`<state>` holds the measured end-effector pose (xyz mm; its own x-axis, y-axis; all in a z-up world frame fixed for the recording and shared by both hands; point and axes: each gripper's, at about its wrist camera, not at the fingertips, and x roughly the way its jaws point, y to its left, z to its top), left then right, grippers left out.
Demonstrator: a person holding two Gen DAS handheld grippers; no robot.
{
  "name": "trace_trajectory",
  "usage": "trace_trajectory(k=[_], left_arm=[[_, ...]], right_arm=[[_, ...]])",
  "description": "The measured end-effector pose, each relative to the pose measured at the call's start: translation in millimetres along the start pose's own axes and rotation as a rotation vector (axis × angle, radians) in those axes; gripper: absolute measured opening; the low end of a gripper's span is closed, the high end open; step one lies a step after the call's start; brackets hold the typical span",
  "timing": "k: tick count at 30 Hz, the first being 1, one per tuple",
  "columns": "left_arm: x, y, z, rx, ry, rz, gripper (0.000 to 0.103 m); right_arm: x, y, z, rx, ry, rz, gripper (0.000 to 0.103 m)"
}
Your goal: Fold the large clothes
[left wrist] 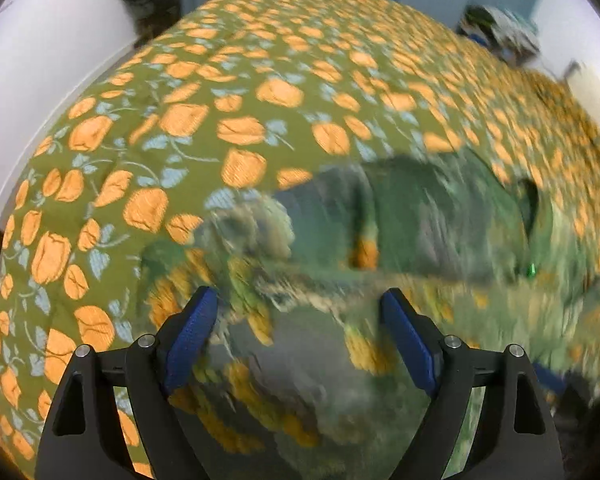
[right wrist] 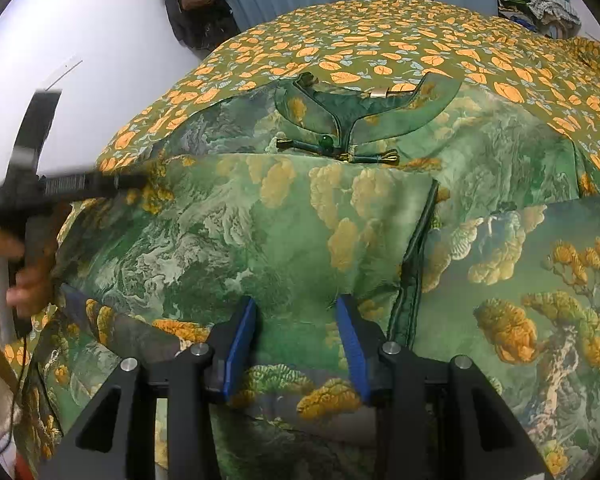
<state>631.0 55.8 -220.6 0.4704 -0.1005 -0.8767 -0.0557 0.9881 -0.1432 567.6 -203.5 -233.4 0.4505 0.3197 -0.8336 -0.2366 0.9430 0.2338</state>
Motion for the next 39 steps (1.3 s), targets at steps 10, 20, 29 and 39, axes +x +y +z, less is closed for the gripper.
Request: trace_trajectory(k=[10,20,29,39], left_arm=[[-22.7,-1.9,-74.7,0.144,-0.001,-0.048,0.087],[-100.6,-14.1,-142.4,0.293,-0.024,0.020,0.091],[-175.2,-28.6,-167.5,0.312,-0.183,0.108,0.096],[-207.1,-40.8,-182.6,0.315,-0.211,0.158,0.097]], right_arm=[[0.4,-0.3,0.3,0.002,0.003,-0.003,0.042],[-14.4,15.1,4.5,0.006,-0.004,-0.082,0.044],[-85.9,39.4,-15.6,0.008,-0.102,-0.089,0.067],[-134.2,54.3,-59.3,-0.009,-0.142,-0.192,0.067]])
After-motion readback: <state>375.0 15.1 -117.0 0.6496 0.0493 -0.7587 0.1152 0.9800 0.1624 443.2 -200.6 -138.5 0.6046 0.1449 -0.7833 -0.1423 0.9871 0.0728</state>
